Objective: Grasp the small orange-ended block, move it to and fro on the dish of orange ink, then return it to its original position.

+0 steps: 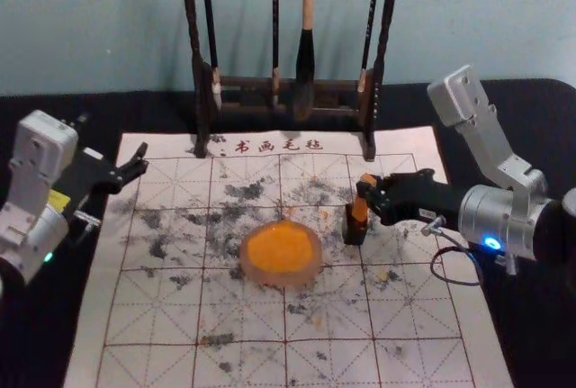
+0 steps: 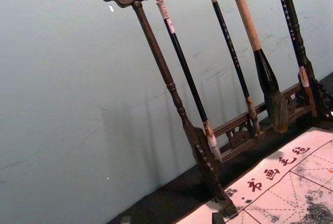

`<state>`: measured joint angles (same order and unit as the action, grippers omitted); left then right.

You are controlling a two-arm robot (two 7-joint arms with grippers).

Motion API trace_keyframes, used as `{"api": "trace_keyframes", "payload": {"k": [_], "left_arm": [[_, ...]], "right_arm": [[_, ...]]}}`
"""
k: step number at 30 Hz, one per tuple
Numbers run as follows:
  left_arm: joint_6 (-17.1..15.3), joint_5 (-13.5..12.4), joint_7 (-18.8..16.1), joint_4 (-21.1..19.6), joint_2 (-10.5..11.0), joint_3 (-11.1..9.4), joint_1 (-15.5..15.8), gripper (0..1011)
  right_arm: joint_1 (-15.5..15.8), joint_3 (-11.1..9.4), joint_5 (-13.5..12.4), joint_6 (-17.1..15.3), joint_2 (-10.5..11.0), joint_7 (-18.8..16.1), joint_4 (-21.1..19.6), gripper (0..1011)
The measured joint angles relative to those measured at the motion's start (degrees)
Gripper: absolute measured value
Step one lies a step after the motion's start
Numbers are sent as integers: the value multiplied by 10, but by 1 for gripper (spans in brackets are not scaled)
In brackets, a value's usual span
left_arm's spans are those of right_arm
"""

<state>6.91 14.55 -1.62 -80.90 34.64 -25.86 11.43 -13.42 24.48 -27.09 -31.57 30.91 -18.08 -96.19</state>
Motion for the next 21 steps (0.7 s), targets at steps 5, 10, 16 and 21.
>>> {"api": "trace_keyframes", "payload": {"k": [5,10,16,21], "left_arm": [[0,0,0,0,0,0,0,1001],[0,0,0,0,0,0,0,1001],[0,0,0,0,0,0,0,1001],[0,0,0,0,0,0,0,1001]], "right_arm": [[-6,4,4,0,-5,-3,9,108],[-9,9,9,-1,-9,-5,18,108],[-10,14,17,-1,-12,-8,26,108],[-11,17,23,-1,-14,-11,32,108]]}}
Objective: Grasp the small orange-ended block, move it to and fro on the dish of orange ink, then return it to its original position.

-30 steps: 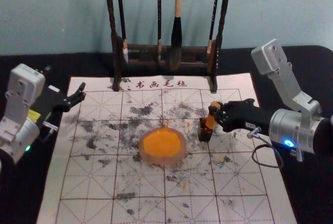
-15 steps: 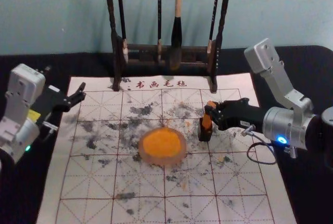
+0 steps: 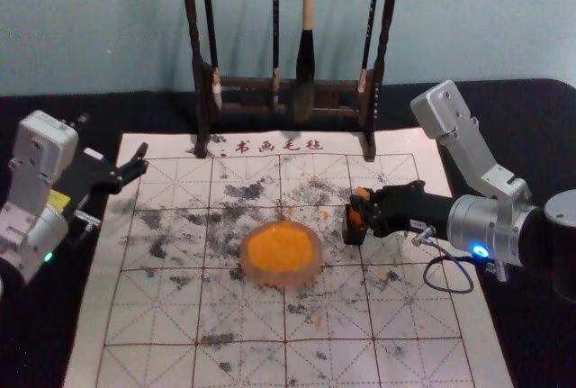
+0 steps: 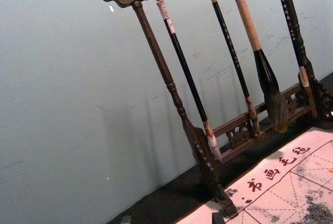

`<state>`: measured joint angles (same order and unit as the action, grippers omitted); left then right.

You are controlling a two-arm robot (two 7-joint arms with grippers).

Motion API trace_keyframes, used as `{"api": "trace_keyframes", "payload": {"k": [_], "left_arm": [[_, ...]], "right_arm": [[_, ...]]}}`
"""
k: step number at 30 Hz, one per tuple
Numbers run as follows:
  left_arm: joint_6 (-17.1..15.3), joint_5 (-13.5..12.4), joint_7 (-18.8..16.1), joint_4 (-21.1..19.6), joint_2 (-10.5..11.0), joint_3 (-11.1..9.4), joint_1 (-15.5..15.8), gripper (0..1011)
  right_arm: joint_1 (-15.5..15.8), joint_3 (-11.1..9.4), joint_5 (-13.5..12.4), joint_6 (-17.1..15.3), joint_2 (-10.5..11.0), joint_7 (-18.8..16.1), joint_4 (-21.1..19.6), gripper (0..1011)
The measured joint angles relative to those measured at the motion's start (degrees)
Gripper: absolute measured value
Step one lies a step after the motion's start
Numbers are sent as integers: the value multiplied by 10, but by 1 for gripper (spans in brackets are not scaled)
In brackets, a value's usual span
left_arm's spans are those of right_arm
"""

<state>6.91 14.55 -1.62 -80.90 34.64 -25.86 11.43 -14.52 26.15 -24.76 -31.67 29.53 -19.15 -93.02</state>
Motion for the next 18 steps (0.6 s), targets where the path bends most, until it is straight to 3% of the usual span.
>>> {"api": "trace_keyframes", "payload": {"k": [18], "left_arm": [[0,0,0,0,0,0,0,1002]], "right_arm": [[1,6,27,7,-4,-8,7,107]]}}
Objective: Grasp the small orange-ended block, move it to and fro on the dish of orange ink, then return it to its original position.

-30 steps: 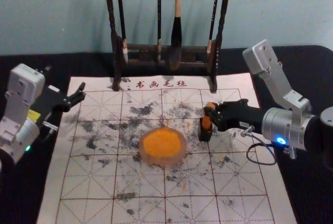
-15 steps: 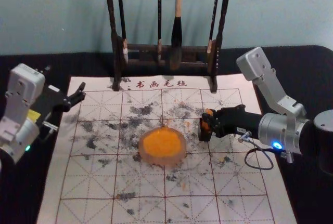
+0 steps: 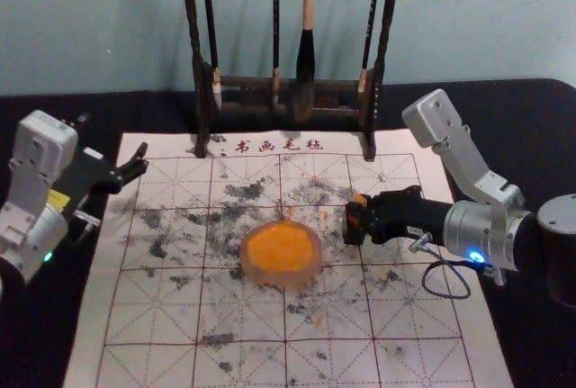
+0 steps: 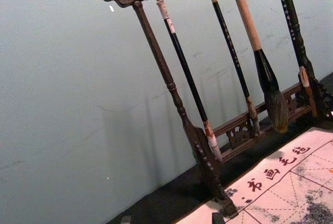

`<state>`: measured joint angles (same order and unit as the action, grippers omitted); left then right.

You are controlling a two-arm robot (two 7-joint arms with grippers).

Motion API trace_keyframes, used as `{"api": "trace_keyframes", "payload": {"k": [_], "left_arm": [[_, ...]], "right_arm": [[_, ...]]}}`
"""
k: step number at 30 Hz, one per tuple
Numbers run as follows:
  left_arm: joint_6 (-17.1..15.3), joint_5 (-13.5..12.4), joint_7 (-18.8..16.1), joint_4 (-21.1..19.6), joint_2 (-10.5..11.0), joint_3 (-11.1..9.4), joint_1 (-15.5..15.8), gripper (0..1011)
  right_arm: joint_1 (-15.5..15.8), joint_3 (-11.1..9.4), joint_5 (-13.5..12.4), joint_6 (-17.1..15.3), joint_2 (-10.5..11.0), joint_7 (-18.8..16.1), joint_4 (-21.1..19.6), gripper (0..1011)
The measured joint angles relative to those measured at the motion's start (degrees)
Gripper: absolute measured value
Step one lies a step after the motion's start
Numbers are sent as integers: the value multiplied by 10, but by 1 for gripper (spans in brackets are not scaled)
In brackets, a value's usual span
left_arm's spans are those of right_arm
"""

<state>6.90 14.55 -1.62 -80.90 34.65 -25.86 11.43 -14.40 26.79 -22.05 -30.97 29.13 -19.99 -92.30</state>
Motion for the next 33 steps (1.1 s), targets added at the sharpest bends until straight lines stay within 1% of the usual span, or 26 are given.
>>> {"api": "trace_keyframes", "payload": {"k": [14,16,19,20,22,23,28,29,30,33], "left_arm": [[0,0,0,0,0,0,0,1001],[0,0,0,0,0,0,0,1001],[0,0,0,0,0,0,0,1001],[0,0,0,0,0,0,0,1001],[0,0,0,0,0,0,0,1001],[0,0,0,0,0,0,0,1001],[0,0,0,0,0,0,0,1001],[0,0,0,0,0,0,0,1001],[0,0,0,0,0,0,0,1001],[0,0,0,0,0,0,0,1001]], "right_arm": [[0,-1,-3,-1,0,0,-1,108],[0,-2,-3,-1,0,0,-1,134],[0,-2,-4,-1,0,0,-1,242],[0,-2,-4,-1,0,0,-1,242],[0,-2,-4,-1,0,0,-1,324],[0,-2,-4,-1,0,0,-1,335],[0,-2,-5,-1,0,1,-1,526],[0,-2,-5,-1,0,1,-1,526],[0,-2,-5,-1,0,1,-1,588],[0,-2,-5,-2,0,1,-1,683]]}}
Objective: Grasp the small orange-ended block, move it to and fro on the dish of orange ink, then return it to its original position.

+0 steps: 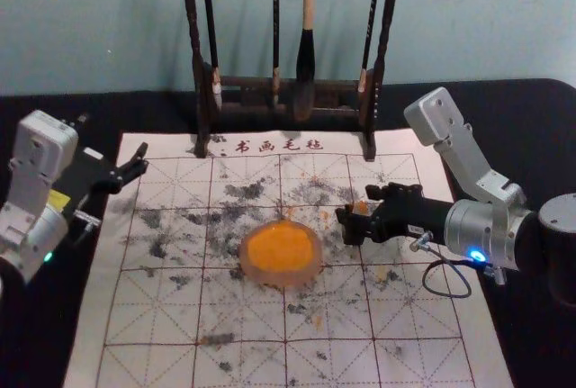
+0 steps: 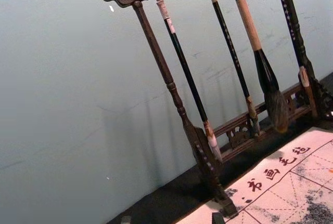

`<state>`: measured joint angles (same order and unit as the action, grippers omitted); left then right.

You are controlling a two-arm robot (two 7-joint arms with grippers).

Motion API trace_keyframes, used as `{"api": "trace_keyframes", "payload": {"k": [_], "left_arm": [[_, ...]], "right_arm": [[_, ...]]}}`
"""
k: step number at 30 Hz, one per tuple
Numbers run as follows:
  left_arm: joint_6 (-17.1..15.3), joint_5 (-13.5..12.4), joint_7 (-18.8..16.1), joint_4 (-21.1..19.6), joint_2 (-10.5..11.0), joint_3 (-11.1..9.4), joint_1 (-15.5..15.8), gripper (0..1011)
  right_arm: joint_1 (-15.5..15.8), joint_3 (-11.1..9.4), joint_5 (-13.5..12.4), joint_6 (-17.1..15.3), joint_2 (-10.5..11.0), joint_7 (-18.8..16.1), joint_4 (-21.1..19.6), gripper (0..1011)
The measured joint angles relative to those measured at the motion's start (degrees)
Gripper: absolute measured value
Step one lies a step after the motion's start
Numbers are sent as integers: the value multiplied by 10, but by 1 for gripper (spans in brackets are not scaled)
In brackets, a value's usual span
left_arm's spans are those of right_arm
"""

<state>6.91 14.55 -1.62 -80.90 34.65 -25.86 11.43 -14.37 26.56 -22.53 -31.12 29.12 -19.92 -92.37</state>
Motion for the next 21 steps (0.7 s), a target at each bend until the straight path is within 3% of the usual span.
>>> {"api": "trace_keyframes", "payload": {"k": [11,17,21], "left_arm": [[0,0,0,0,0,0,0,1001],[0,0,0,0,0,0,0,1001],[0,0,0,0,0,0,0,1001]], "right_arm": [[0,0,0,0,0,0,0,982],[3,-2,0,8,0,0,-1,1002],[27,-24,6,98,-4,8,-14,1002]]}}
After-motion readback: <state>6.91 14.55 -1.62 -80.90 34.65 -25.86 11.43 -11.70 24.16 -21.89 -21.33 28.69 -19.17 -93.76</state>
